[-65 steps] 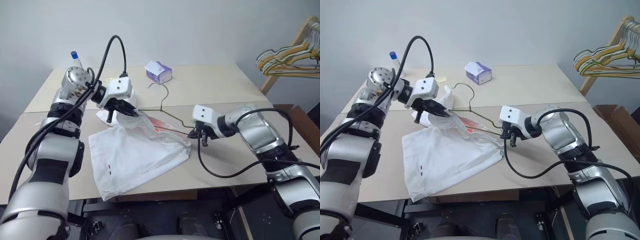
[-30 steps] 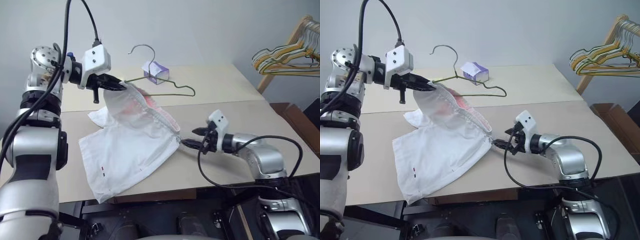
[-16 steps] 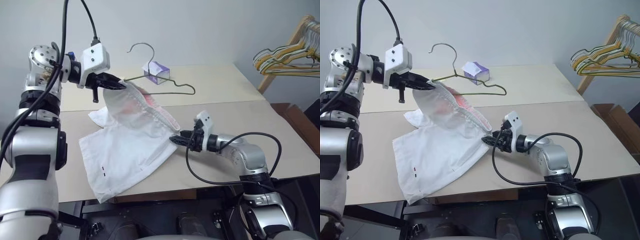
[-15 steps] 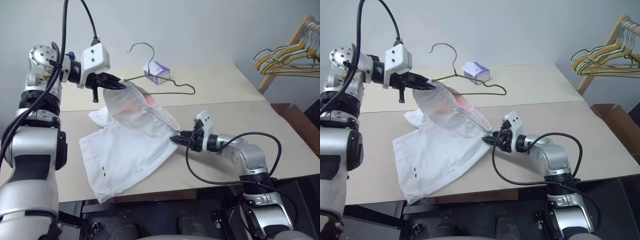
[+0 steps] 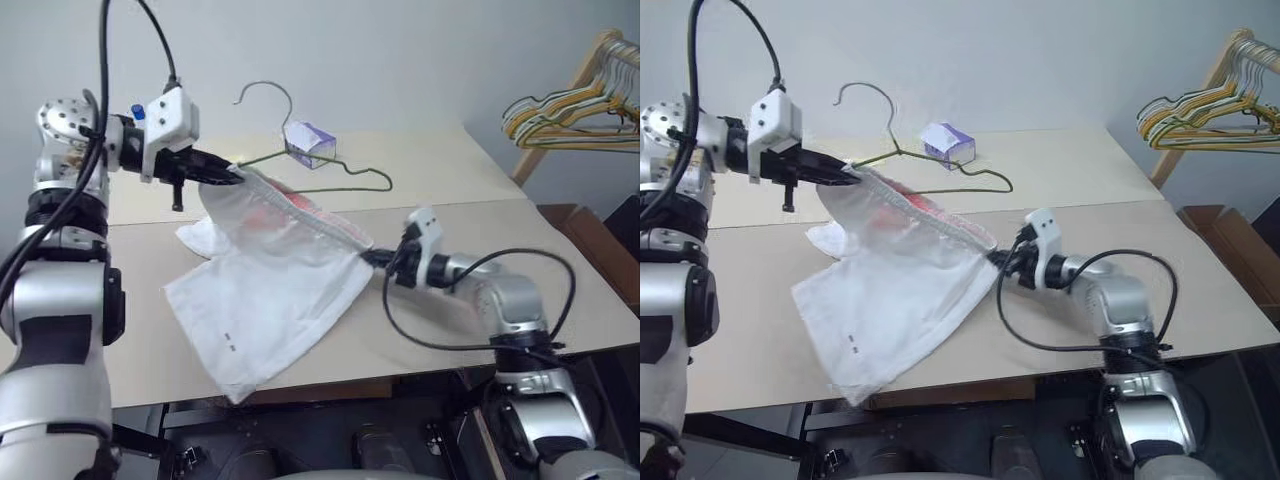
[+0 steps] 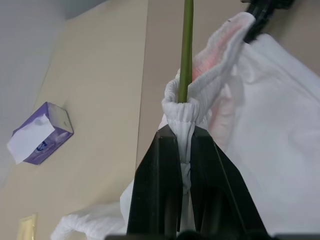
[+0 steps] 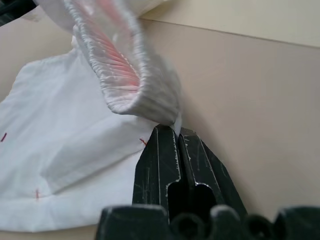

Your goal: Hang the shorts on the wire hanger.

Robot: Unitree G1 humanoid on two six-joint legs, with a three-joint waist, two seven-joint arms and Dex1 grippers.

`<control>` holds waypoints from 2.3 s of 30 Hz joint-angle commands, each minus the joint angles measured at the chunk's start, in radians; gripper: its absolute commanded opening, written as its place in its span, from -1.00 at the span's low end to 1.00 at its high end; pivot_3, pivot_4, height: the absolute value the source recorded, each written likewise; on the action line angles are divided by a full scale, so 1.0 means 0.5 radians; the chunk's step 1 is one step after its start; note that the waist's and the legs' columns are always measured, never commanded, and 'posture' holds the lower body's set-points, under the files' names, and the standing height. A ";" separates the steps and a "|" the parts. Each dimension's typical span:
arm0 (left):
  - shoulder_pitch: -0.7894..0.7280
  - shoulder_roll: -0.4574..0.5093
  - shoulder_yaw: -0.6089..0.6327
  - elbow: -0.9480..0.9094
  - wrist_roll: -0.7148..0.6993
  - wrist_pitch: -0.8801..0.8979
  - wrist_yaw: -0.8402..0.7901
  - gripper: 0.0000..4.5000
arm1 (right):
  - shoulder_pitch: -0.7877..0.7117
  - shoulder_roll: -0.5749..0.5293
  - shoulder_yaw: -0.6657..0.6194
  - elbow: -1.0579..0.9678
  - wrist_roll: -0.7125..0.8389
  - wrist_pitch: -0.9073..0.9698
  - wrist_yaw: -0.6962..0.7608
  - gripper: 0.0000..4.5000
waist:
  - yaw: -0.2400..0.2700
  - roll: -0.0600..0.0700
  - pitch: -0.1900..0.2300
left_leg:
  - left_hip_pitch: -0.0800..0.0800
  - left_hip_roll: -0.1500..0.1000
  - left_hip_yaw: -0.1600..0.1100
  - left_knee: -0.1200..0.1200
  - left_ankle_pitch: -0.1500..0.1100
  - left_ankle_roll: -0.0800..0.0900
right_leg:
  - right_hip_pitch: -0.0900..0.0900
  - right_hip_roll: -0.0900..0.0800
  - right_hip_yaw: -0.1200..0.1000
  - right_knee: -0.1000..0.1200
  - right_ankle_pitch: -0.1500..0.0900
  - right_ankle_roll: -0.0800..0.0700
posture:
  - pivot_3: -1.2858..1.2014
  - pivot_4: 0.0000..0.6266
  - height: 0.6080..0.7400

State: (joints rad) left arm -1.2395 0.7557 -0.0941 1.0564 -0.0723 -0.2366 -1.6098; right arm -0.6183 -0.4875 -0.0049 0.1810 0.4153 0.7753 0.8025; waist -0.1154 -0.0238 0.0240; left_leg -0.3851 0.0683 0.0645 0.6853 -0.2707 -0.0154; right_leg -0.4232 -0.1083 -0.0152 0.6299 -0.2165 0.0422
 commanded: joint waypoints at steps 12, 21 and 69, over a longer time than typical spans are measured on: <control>0.239 0.196 -0.076 -0.363 -0.324 0.127 -0.009 -1.00 | -0.467 -0.277 0.105 0.573 -0.167 -0.197 0.413 -0.99 | -0.017 0.000 0.000 | 0.001 0.000 0.000 0.000 0.000 0.000 | 0.000 0.000 0.001 0.001 0.000 0.000 | 0.00 -1.00 1.00; 0.294 0.207 -0.071 -0.346 -0.179 0.106 0.008 -1.00 | -0.585 -0.326 0.175 0.679 -0.261 -0.282 0.565 -0.99 | -0.006 0.000 0.000 | 0.000 0.000 0.000 0.000 0.000 0.000 | 0.000 0.000 0.000 0.001 0.000 0.000 | 0.01 -1.00 1.00; 0.261 -0.058 -0.026 -0.276 0.095 -0.009 0.275 -1.00 | -1.105 -0.164 0.879 0.218 -0.920 -0.418 0.693 -0.12 | -0.022 0.001 0.000 | -0.003 0.000 0.002 0.001 0.000 0.000 | -0.004 0.000 -0.001 0.006 0.000 0.000 | -0.03 -1.00 1.00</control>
State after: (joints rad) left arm -1.0933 0.7239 -0.1388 0.9512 0.0054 -0.2409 -1.4746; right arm -1.1635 -0.5730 0.4651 0.2953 -0.0378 0.5940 1.1541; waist -0.1266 -0.0233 0.0242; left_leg -0.3866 0.0684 0.0652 0.6856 -0.2705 -0.0156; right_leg -0.4252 -0.1084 -0.0155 0.6328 -0.2164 0.0421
